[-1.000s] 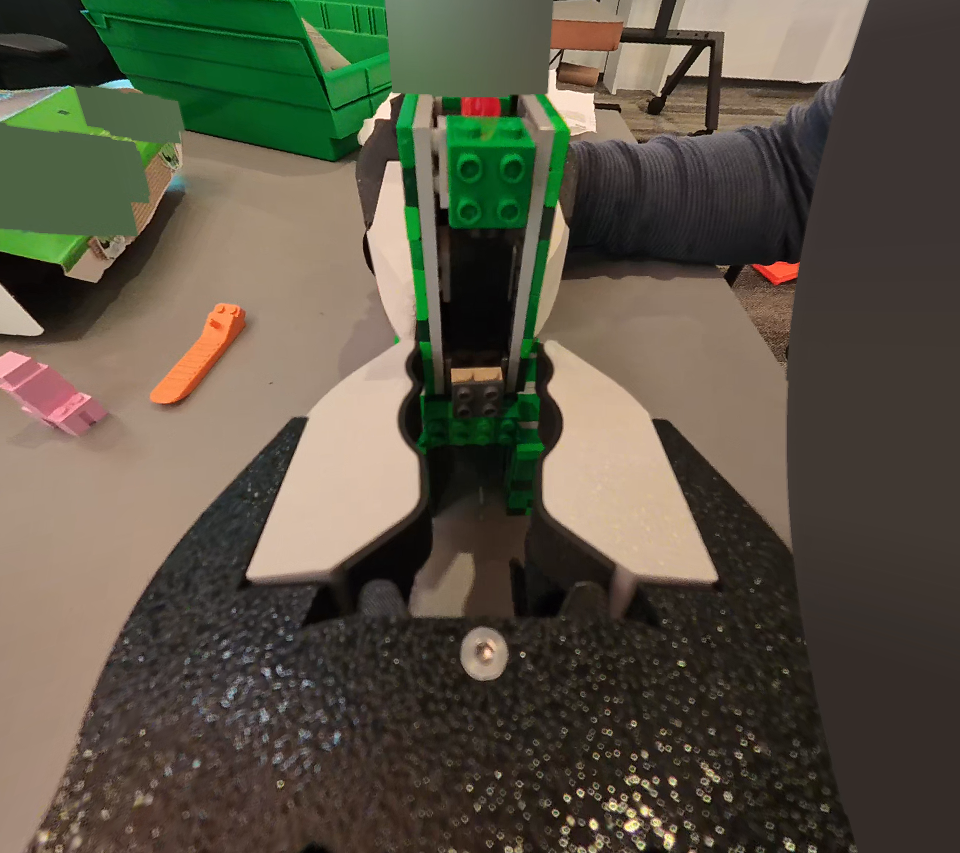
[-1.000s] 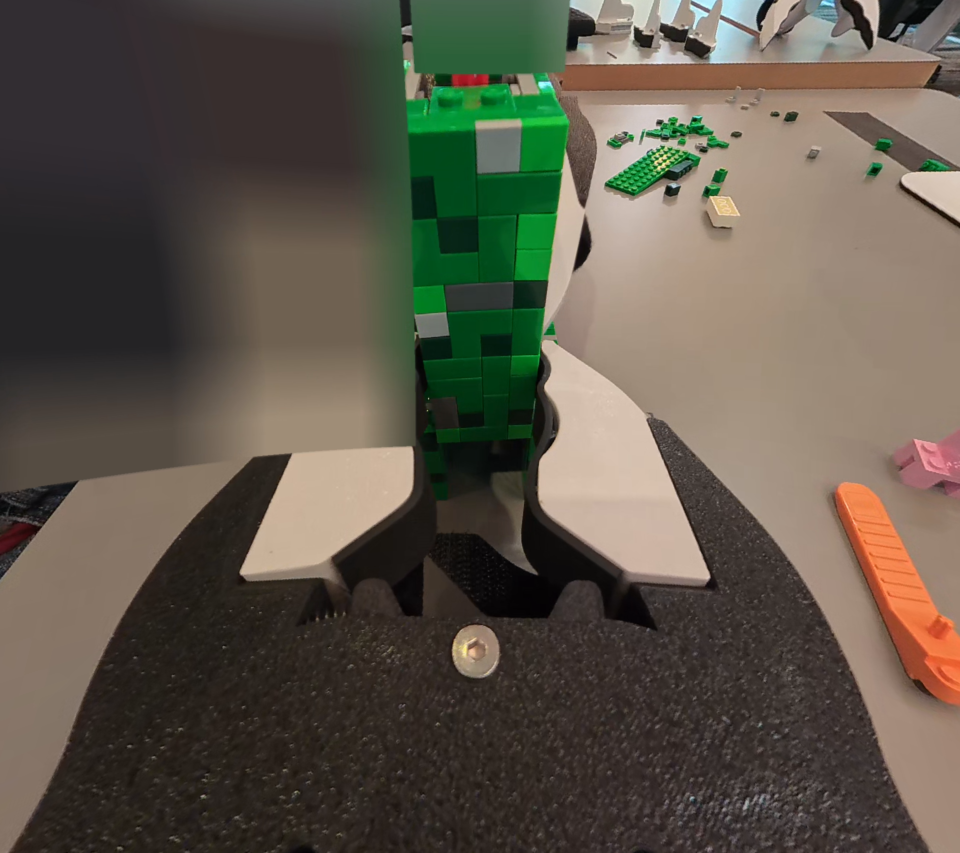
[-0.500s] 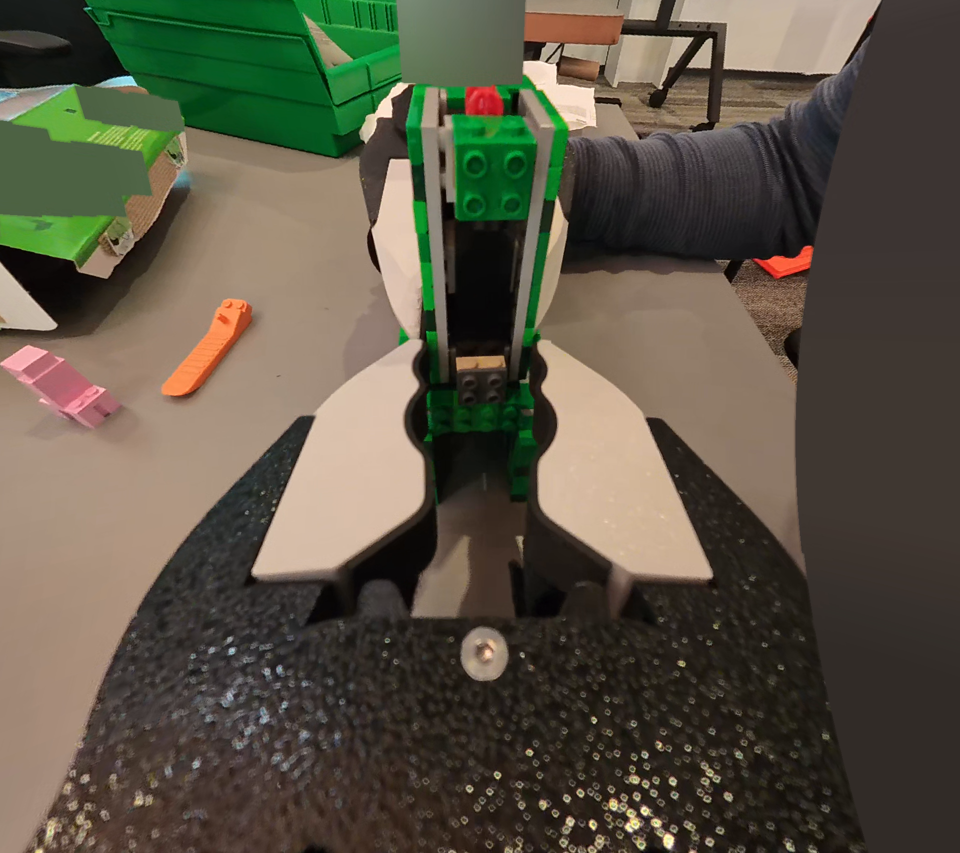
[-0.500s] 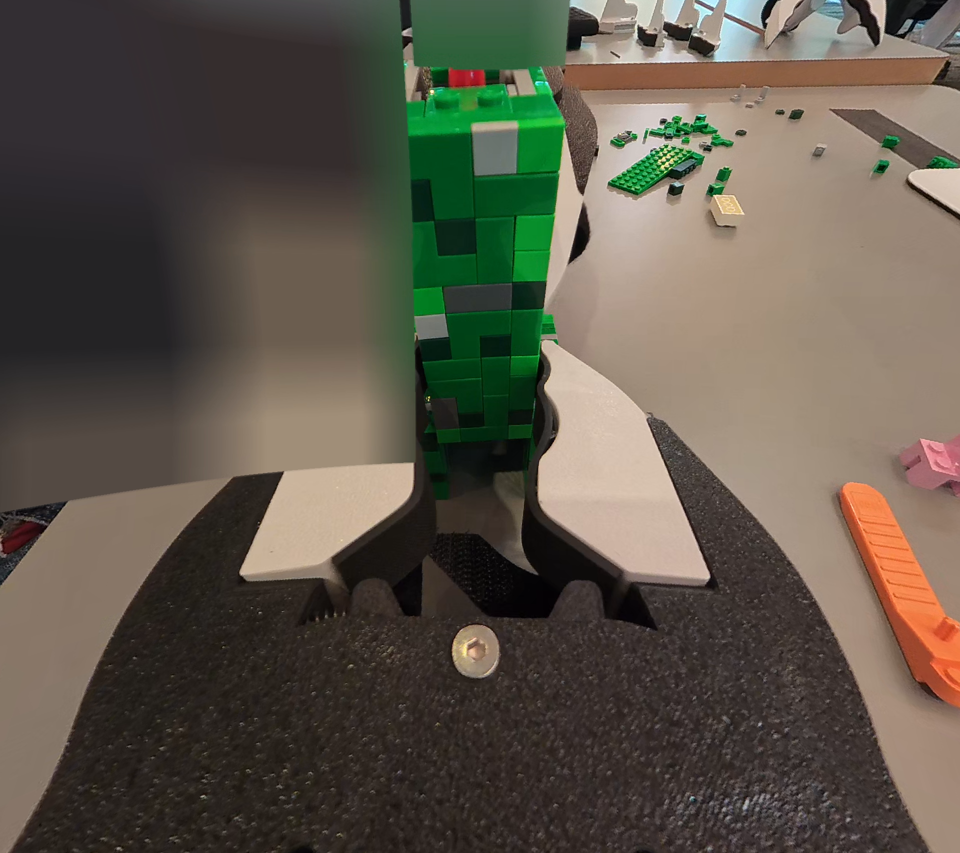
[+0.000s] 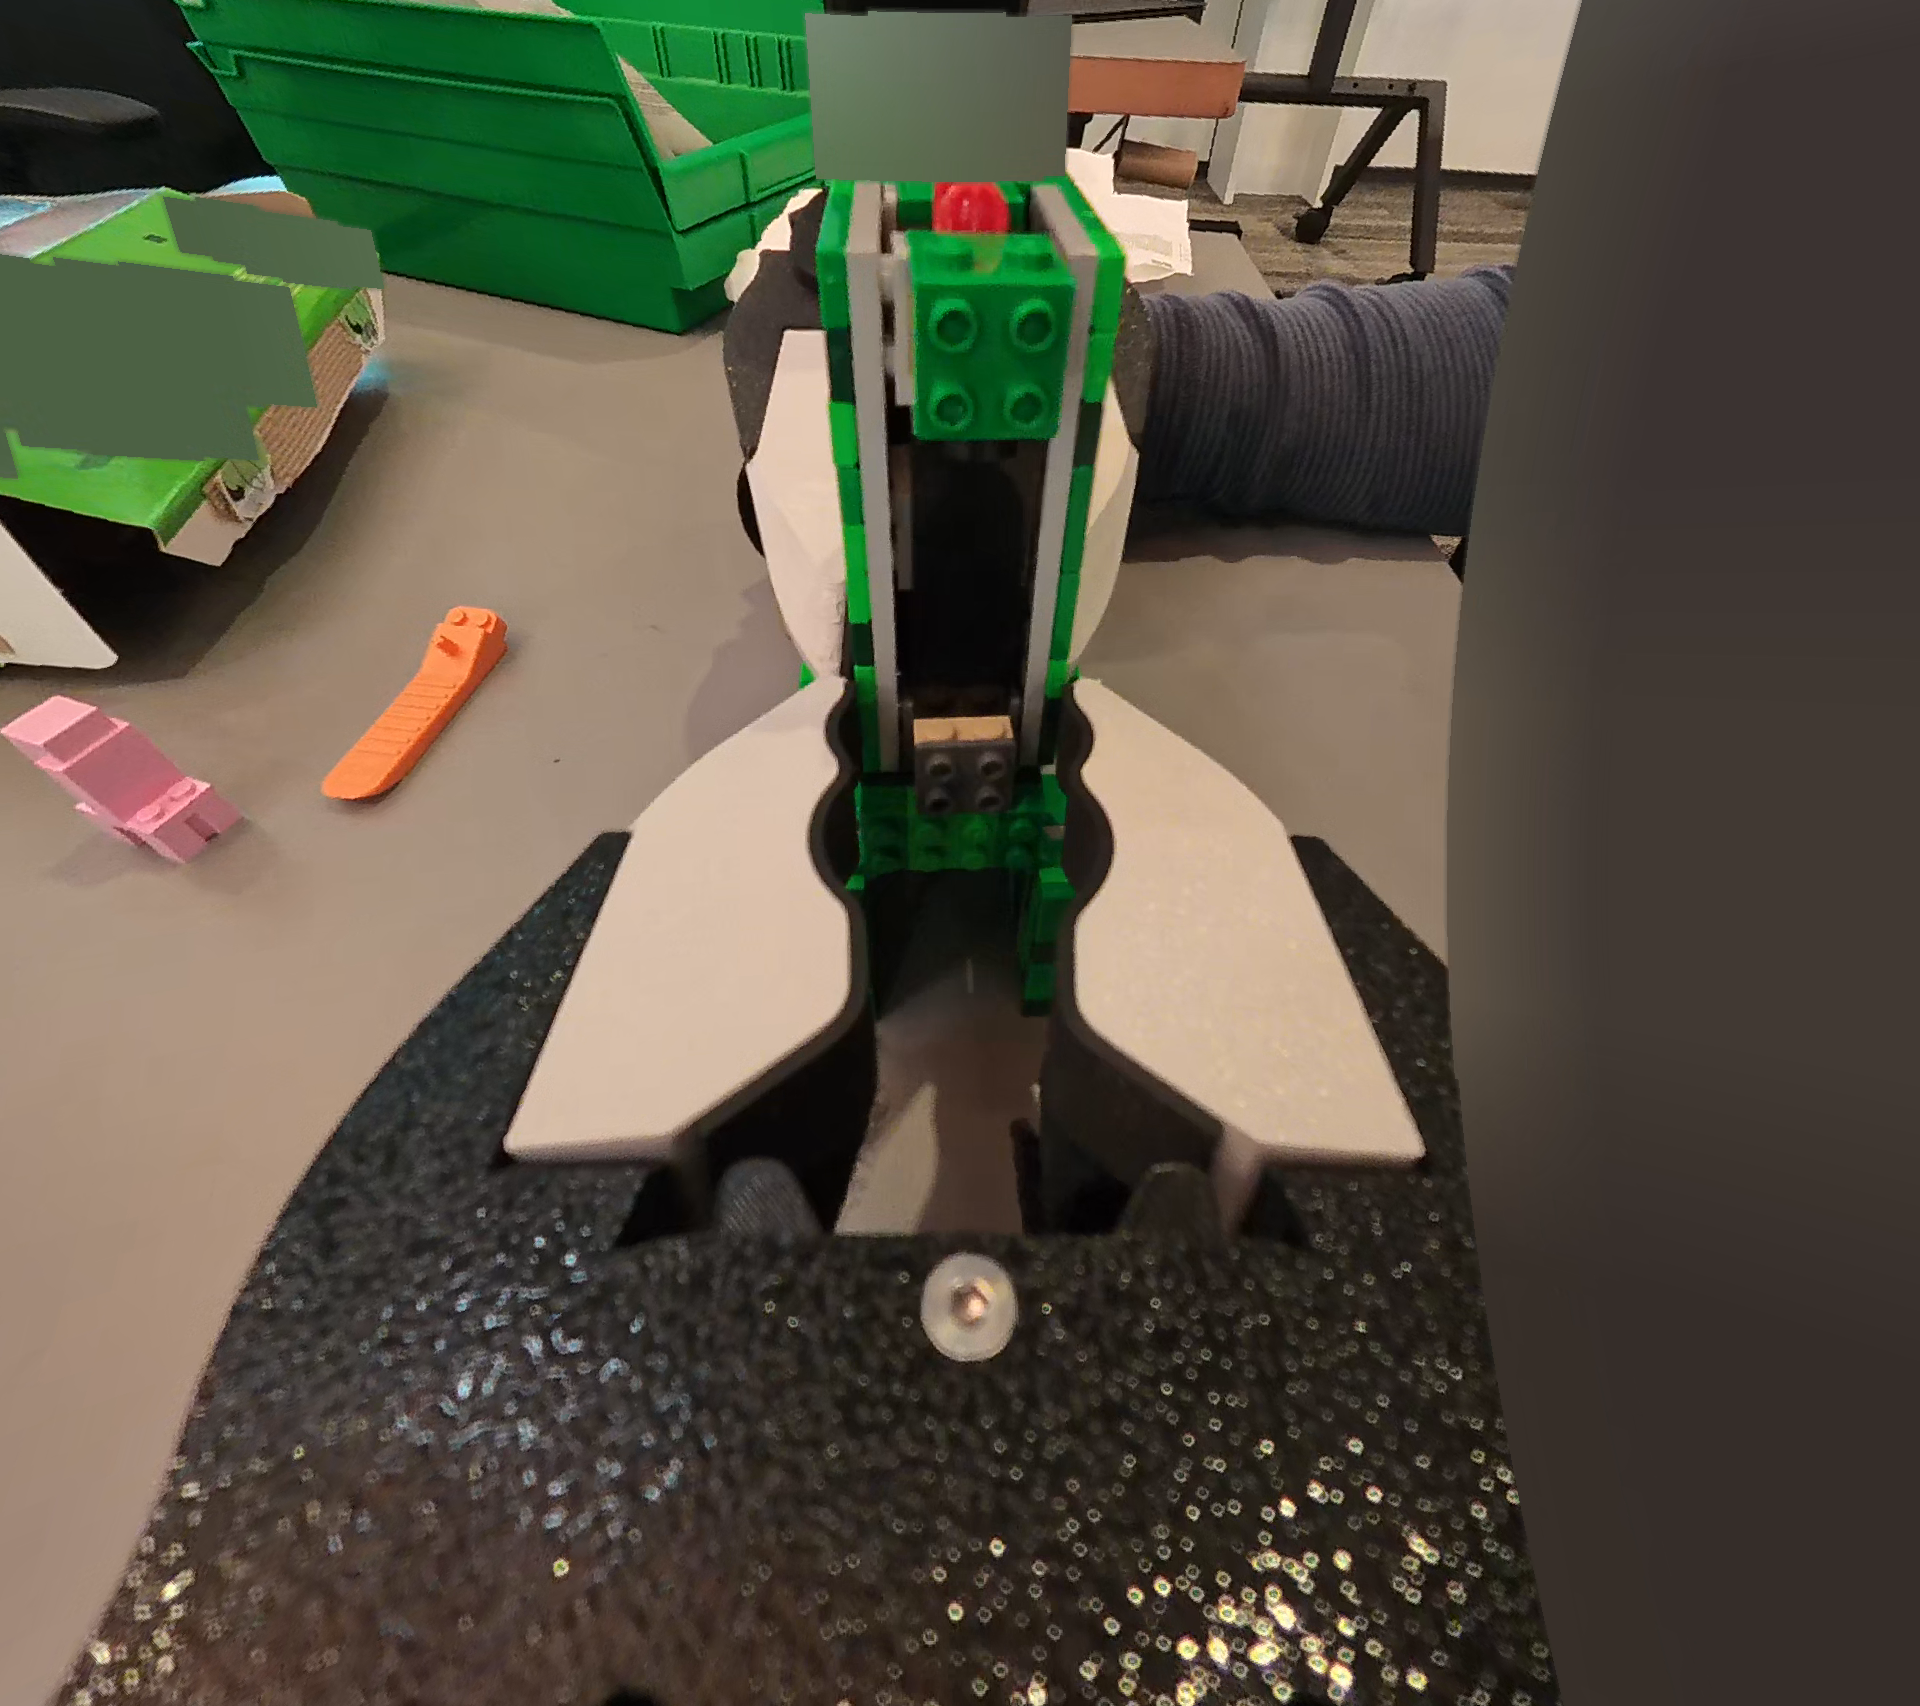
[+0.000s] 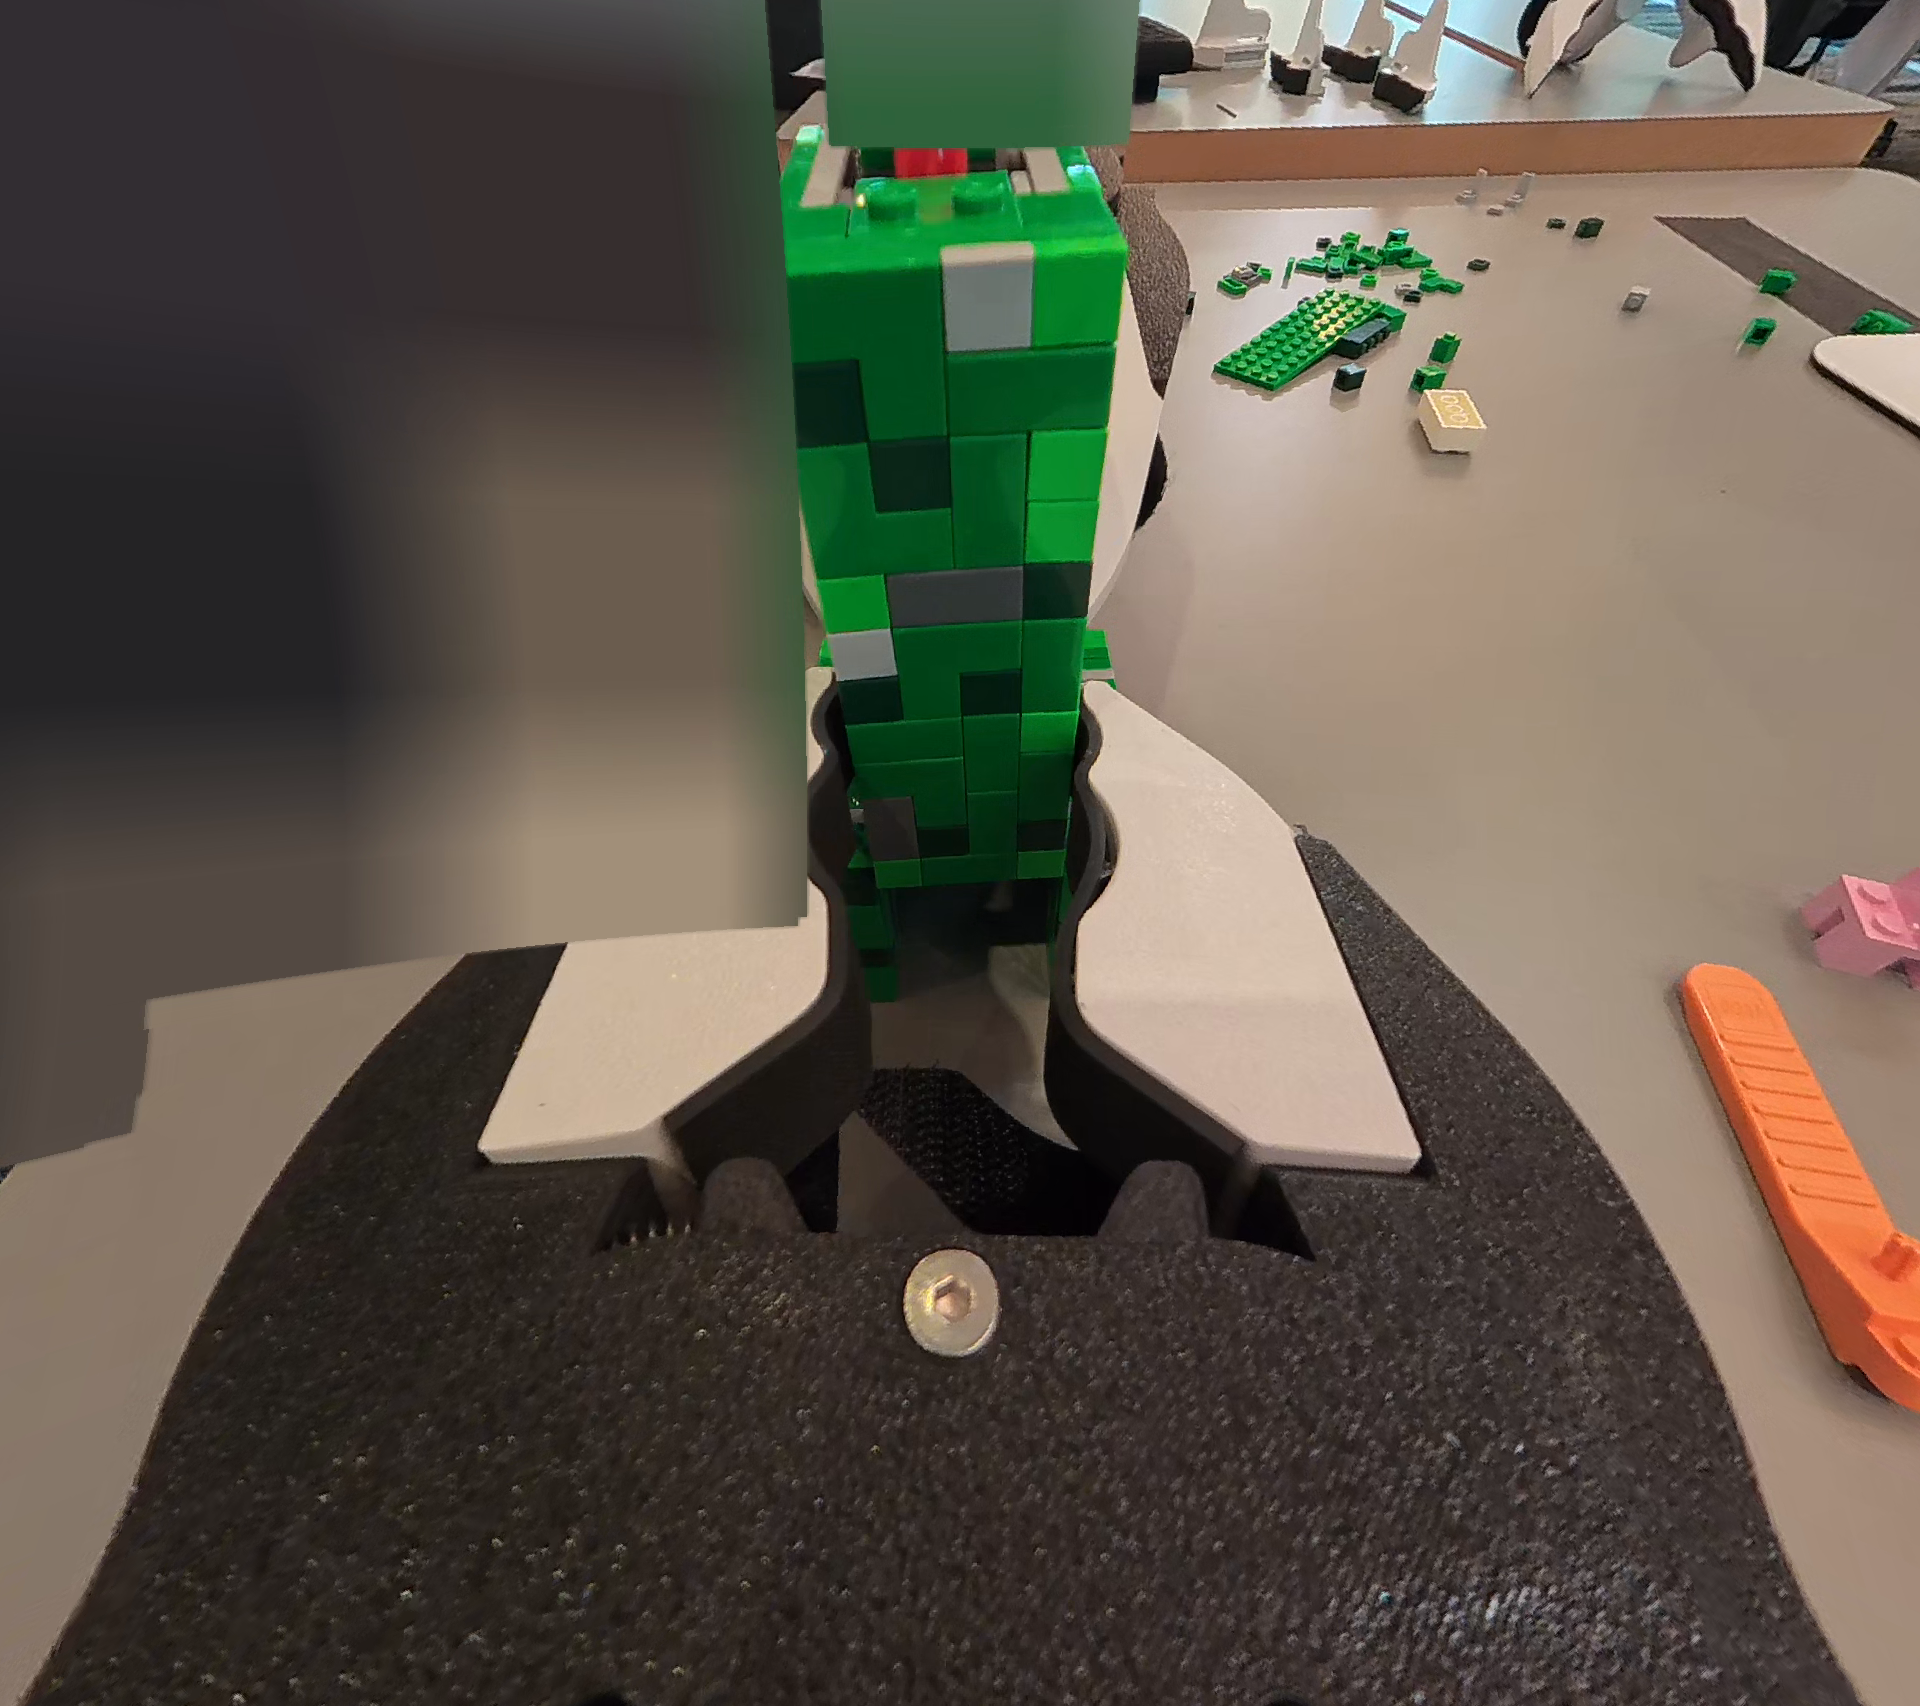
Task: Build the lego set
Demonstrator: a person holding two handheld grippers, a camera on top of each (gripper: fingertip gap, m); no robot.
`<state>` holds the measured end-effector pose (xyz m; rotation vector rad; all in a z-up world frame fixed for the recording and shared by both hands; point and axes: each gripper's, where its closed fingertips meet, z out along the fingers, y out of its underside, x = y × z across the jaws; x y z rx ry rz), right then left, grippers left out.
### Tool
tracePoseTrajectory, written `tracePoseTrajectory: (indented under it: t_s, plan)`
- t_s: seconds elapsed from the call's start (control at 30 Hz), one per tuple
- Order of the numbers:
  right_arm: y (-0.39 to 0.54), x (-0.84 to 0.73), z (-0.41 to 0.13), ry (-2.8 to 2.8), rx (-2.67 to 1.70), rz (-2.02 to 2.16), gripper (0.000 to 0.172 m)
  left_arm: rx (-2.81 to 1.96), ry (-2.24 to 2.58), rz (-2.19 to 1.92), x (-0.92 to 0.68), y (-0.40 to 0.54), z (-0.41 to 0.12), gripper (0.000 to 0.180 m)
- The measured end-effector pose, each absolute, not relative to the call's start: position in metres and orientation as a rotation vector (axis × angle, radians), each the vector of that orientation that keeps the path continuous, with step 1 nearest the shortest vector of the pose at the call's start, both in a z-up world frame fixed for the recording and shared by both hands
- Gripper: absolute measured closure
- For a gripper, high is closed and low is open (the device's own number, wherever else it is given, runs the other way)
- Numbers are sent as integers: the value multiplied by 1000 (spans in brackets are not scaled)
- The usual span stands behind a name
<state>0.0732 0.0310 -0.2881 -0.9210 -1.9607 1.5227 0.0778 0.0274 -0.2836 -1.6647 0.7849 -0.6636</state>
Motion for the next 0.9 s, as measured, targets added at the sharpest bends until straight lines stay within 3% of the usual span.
tracePoseTrajectory:
  t_s: [0.17,0.8,0.9]
  plan:
    - [33,72,-287,-1932,-953,1539,129,-1667,779,-662,77,29,-284,146]
    - [33,75,-284,-1912,-914,1530,135,-1646,767,-688,78,27,-282,145]
    - [33,75,-284,-1911,-915,1529,135,-1628,769,-748,81,25,-278,131]
